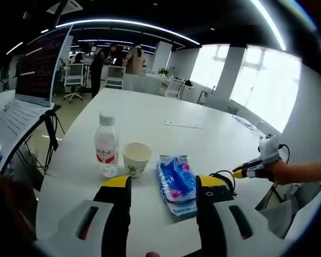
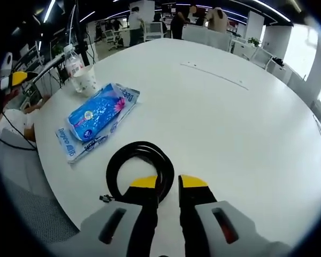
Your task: Arrange the tabletop items into an orderly group along one side of the table until the central work area is clear of visible clutter.
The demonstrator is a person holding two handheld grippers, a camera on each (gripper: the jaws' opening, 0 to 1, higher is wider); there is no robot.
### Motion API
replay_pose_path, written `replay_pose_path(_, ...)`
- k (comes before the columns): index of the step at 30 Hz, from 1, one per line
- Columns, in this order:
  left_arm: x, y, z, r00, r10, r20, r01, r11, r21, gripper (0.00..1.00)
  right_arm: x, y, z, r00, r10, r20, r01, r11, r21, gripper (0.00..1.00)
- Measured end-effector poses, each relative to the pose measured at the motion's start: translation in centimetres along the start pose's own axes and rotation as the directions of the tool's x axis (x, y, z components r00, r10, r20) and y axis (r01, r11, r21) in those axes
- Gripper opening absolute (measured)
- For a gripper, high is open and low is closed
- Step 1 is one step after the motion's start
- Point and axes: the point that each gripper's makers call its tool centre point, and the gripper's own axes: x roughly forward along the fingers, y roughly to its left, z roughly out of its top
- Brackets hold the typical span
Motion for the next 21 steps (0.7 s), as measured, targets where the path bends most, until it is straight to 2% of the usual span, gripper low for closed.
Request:
replay_pose_path(9, -0.1, 0.1, -0.1, 1.0, 0.003, -0.001, -0.003, 1.0, -0.004, 0.48, 0.1, 0.2, 0.7, 1.0, 0.011, 0.008, -0.011, 0.999, -0.032, 0.13)
replay_pose_path(21, -0.1, 0.0, -0.2, 1.0, -0.002, -0.002, 0.002, 1.0, -0.005, 0.48, 0.6, 1.4, 1.7, 0.998, 0.053, 0.018, -0.052, 0.996, -0.067, 0.14)
